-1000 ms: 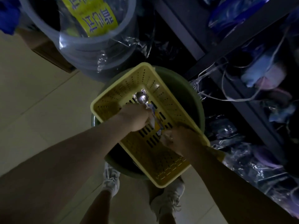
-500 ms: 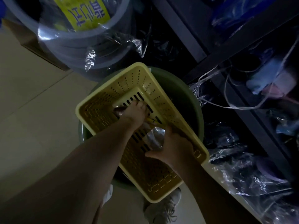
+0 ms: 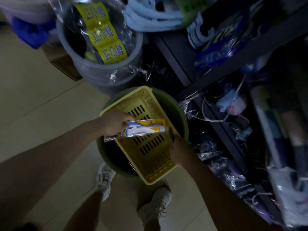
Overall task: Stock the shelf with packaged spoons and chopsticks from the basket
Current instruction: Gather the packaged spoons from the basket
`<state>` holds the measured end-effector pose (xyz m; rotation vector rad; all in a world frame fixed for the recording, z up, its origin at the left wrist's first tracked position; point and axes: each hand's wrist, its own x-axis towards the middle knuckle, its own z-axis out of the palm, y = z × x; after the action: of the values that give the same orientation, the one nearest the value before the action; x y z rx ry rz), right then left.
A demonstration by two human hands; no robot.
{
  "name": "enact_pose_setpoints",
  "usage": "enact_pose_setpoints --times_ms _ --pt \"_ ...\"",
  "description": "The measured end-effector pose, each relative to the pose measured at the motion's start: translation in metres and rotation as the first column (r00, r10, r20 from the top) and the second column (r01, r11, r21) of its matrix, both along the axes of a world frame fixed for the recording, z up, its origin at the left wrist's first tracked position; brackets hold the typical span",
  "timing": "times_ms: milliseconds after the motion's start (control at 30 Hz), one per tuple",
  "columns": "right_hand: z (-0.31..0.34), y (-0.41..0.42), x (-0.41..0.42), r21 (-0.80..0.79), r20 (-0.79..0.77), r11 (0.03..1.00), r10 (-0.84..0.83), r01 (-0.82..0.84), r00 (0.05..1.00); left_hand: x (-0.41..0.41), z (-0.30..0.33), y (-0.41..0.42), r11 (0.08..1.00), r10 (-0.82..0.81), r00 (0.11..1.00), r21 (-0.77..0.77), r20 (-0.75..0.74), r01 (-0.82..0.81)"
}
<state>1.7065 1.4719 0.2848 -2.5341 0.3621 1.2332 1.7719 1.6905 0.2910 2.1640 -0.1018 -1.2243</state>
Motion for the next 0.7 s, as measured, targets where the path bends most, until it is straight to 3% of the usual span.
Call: enact_pose_setpoints --times_ms 133,233,300,433,567,700 --pt "0.094 -0.004 0.013 0.092 0.052 0.989 -0.118 0.113 0.992 -0.007 0.091 0.021 0.957 0.191 0.982 -0.221 0.002 -0.186" --pt "0.183 -0.004 0.011 0.202 0.313 0.971 -0.191 0.132 0.93 -0.006 0.18 0.021 0.896 0.228 0.972 -0.404 0.063 -0.184" --pt "0.241 -0.006 0.005 0.219 0.527 0.973 -0.177 0.068 0.831 -0.001 0.236 0.012 0.833 0.226 0.972 -0.529 0.059 -0.162" --pt "0.342 -0.015 -0.011 0.3 0.743 0.932 -0.363 0.204 0.562 0.005 0.329 -0.021 0.716 0.142 0.986 -0.697 0.086 -0.042" --pt "0.414 -0.043 -0.029 0.621 0.655 0.701 -0.71 0.352 0.259 0.006 0.393 -0.073 0.613 0.129 0.981 -0.789 0.149 0.039" --pt "0.472 -0.086 -0.045 0.84 0.48 0.463 -0.877 0.285 0.008 0.006 0.451 -0.138 0.555 0.146 0.962 -0.824 0.233 0.115"
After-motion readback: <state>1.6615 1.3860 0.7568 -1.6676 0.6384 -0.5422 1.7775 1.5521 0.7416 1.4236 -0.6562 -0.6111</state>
